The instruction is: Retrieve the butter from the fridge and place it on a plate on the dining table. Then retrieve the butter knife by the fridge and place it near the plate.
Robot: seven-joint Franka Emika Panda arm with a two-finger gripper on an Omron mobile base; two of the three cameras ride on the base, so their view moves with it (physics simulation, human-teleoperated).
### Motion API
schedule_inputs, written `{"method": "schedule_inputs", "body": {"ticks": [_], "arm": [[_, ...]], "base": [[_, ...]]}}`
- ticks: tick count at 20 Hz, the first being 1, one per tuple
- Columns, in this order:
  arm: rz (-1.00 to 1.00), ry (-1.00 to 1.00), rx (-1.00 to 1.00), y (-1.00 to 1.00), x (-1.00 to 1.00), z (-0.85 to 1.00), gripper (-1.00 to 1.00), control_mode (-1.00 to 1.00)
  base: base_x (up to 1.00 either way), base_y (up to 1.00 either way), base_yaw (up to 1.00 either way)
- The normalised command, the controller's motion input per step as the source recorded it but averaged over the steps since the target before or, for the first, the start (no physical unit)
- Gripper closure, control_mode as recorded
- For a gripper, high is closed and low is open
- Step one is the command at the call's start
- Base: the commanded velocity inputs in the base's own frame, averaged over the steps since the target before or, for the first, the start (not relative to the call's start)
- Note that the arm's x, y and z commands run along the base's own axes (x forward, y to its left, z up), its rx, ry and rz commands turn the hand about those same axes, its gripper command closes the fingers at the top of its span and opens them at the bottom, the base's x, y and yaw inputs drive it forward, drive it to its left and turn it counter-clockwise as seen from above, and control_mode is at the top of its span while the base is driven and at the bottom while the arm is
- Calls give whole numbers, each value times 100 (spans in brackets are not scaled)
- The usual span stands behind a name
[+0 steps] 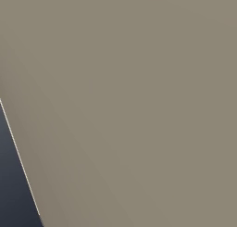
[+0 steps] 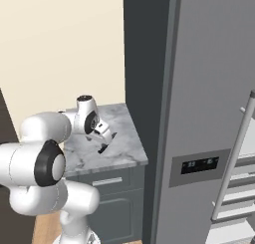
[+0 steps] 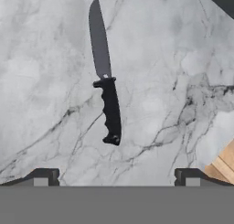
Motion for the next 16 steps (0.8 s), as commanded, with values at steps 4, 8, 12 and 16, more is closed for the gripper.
{"method": "schedule_inputs", "body": {"ticks": [4,8,12,16], "arm": [[0,0,0,0,37,-28,-100,-100],[0,0,0,0,29,-29,-100,-100],[0,0,0,-1,31,-29,-100,-100],[0,0,0,-5,24,-28,-100,-100]], "base": [[0,0,0],[0,0,0],[0,0,0],[0,0,0]]}}
